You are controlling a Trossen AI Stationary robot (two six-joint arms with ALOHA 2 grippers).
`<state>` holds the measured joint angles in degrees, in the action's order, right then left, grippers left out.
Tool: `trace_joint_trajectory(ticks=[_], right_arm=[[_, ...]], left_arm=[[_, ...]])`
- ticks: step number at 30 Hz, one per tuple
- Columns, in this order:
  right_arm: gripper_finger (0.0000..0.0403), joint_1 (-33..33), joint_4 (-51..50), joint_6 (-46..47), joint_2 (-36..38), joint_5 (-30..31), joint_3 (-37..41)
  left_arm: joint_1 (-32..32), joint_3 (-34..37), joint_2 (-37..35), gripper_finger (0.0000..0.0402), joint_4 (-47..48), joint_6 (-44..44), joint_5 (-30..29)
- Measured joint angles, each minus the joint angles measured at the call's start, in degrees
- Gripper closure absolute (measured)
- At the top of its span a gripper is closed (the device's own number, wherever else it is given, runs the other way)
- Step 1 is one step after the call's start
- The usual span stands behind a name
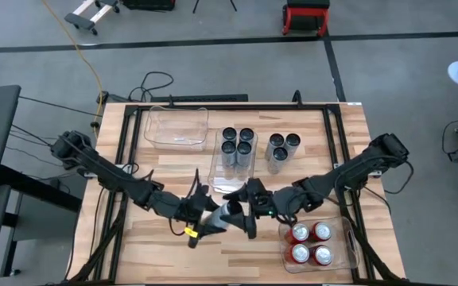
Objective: Sort soda cans
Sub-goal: Put the white yellow soda can into the top transparent bin
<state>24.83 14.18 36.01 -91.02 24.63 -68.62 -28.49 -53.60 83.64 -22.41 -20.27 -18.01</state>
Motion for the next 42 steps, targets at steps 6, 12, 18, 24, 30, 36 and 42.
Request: trace_joint_trajectory(ticks=[6,12,18,24,30,36,42], right_arm=[[0.0104,0.21,-0.93,1.35,-0.01,-1.61,0.0],[0.0151,0.85,-1.5,-0.07,0.12,-0.94,0.0],[0.0152,0.82,-10.65,-0.95,-0.28,-1.89,-1.93],[0.0152,2.54,-32.32,-2.44,-0.29,-1.61,-7.02],[0.0152,4.7,-38.62,-0.8,-1.1,5.75,-7.98],[0.0152,5.58,-37.53,1.58,-9.5,5.49,-7.96],[0.0142,6.32,-31.04,3.5,-15.45,5.08,-8.04]], left_arm=[[0.3,0.04,1.05,0.0152,-3.81,-0.05,-1.95],[0.46,0.15,1.05,0.0152,-4.14,0.37,-3.35],[0.66,-0.24,0.76,0.0122,5.74,-7.27,-1.8],[-0.09,-0.17,0.57,0.0086,14.22,-16.43,6.65],[0.12,-0.04,0.63,0.0082,19.88,-22.23,9.04],[-0.35,-0.02,-0.58,0.0082,19.47,-22.29,5.07],[-2.61,-0.04,-3.71,0.0082,20.29,-20.98,-2.05]])
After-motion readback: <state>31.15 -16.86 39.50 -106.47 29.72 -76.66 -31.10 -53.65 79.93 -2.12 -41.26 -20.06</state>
